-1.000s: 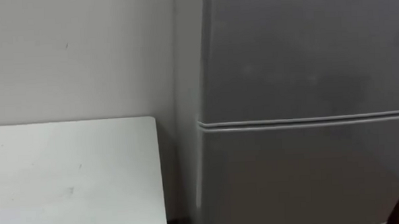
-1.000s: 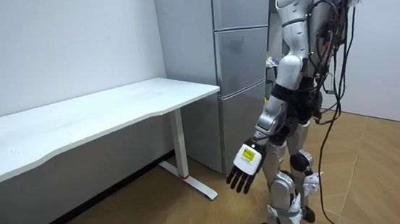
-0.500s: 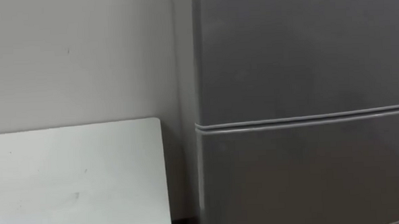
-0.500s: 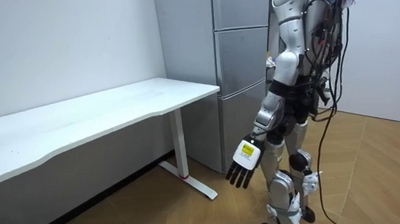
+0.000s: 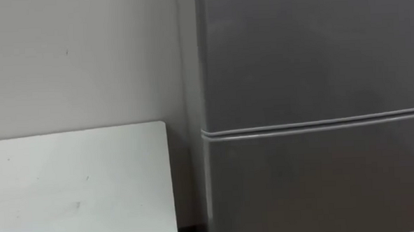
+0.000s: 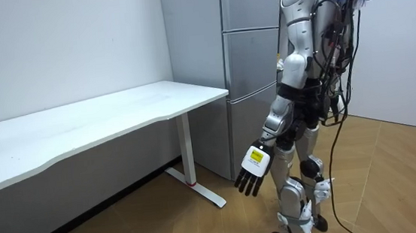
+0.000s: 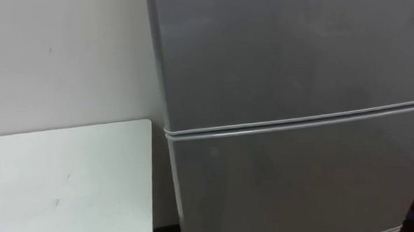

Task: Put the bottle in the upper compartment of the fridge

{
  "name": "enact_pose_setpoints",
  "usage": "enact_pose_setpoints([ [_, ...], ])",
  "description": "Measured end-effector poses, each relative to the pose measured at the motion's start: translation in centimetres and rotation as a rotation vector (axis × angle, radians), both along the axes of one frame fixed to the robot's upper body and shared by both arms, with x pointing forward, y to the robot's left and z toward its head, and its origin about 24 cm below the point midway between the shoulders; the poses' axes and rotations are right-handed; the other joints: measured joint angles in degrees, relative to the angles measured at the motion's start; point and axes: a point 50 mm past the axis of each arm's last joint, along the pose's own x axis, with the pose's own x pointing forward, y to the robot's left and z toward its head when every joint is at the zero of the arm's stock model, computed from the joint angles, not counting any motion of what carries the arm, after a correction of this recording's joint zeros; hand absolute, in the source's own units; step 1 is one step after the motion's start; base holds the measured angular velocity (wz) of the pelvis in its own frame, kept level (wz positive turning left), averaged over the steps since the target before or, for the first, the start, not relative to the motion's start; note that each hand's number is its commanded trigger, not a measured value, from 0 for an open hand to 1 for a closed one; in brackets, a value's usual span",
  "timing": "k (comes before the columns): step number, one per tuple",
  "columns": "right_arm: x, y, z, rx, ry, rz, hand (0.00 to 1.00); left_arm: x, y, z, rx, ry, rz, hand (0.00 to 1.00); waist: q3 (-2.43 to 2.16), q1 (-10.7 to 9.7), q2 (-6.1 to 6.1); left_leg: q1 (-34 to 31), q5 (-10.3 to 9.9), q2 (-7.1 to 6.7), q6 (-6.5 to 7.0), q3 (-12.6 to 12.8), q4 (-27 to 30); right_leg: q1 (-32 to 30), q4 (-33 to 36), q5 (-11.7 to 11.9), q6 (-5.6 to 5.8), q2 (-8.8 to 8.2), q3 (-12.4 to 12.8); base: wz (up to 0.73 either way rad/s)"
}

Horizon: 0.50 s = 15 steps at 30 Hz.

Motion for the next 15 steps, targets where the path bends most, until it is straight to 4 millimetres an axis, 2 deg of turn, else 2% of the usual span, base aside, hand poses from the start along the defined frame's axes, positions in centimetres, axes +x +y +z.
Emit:
enact_pose_setpoints([
  [4, -0.1, 1.7, -0.6, 0.105, 0.001, 0.139, 0.0, 0.8, -0.7, -0.2, -0.024, -0.009, -0.047, 0.0, 0.12, 1.4, 0.17, -0.1, 0.0, -0.01, 0.03, -0.4, 0.0, 0.0, 0.0, 0.0, 0.0, -0.12, -0.8, 0.04],
  [8, 0.5, 3.0, -0.9, 0.185, -0.002, 0.274, 0.0, 1.8, -1.7, -0.4, -0.05, -0.023, -0.096, 0.0, 0.19, 1.3, 0.23, -0.2, 0.0, -0.06, 0.03, -1.0, 0.0, 0.2, -0.1, -0.1, -0.04, -0.16, -1.6, 0.09],
  [15, 1.0, 3.6, -1.0, 0.239, -0.001, 0.375, 0.0, 2.1, -1.7, -0.4, -0.036, -0.021, -0.112, 0.0, 0.28, 1.3, 0.0, 0.0, 0.0, -0.14, 0.02, -1.0, 0.1, 0.9, -0.7, -0.1, -0.05, -0.12, -1.6, 0.0],
])
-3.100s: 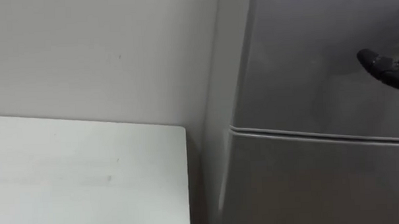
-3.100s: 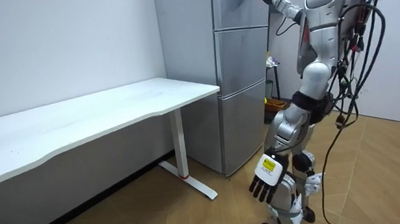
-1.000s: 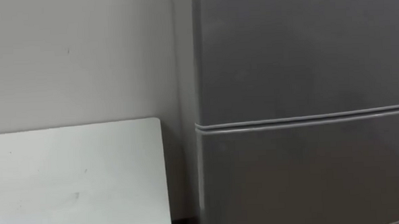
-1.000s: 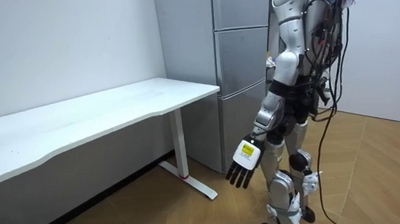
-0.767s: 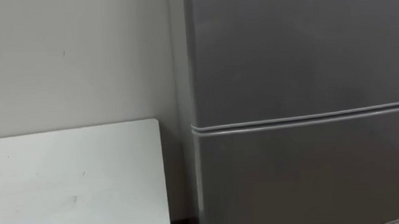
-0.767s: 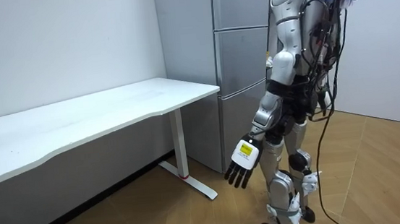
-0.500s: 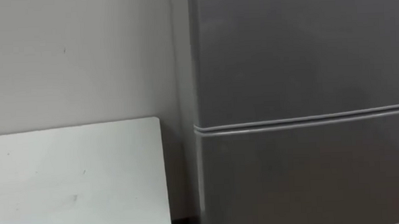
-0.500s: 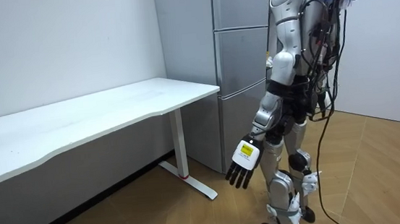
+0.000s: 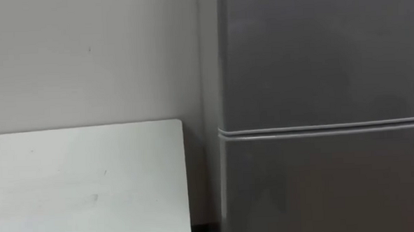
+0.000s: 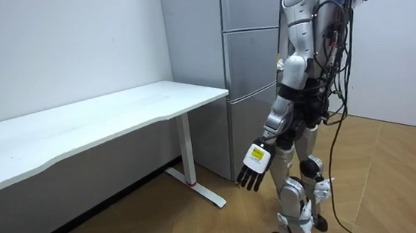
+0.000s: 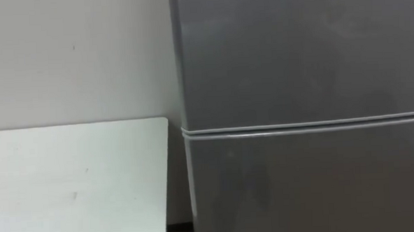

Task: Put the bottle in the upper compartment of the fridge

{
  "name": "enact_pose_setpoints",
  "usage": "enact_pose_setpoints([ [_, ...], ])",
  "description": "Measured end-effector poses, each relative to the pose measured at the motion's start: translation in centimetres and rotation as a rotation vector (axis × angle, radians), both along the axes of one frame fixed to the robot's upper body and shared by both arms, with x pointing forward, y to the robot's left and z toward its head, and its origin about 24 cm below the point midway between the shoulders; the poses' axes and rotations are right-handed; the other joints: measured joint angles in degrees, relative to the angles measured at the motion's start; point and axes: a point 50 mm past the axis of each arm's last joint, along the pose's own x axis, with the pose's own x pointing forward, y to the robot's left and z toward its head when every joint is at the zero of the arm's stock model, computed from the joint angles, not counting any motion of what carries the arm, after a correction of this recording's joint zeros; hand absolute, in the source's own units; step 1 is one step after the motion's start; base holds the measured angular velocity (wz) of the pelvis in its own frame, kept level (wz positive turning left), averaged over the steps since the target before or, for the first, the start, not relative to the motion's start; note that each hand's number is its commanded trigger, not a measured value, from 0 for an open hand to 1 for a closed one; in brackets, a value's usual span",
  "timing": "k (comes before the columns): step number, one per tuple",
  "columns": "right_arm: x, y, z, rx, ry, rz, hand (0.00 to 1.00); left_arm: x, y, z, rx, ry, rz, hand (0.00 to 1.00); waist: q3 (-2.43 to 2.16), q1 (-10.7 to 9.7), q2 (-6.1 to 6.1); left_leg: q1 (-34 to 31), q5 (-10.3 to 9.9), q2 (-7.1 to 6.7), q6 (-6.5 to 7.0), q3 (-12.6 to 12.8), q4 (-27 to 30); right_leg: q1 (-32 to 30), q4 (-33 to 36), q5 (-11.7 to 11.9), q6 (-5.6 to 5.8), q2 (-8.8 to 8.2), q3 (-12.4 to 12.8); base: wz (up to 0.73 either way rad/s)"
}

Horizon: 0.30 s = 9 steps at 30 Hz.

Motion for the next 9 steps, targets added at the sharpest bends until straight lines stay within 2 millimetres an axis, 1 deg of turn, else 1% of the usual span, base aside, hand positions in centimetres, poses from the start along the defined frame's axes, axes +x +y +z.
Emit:
enact_pose_setpoints([
  [9, 0.27, 0.21, -0.01, 0.013, -0.004, 0.062, 0.0, 0.03, 0.04, 0.02, 0.01, 0.0, 0.003, 0.0, 0.04, 0.1, -0.53, 0.0, 0.0, -0.05, 0.0, 0.0, 0.0, 0.1, -0.3, 0.0, 0.04, 0.0, 0.2, 0.0],
])
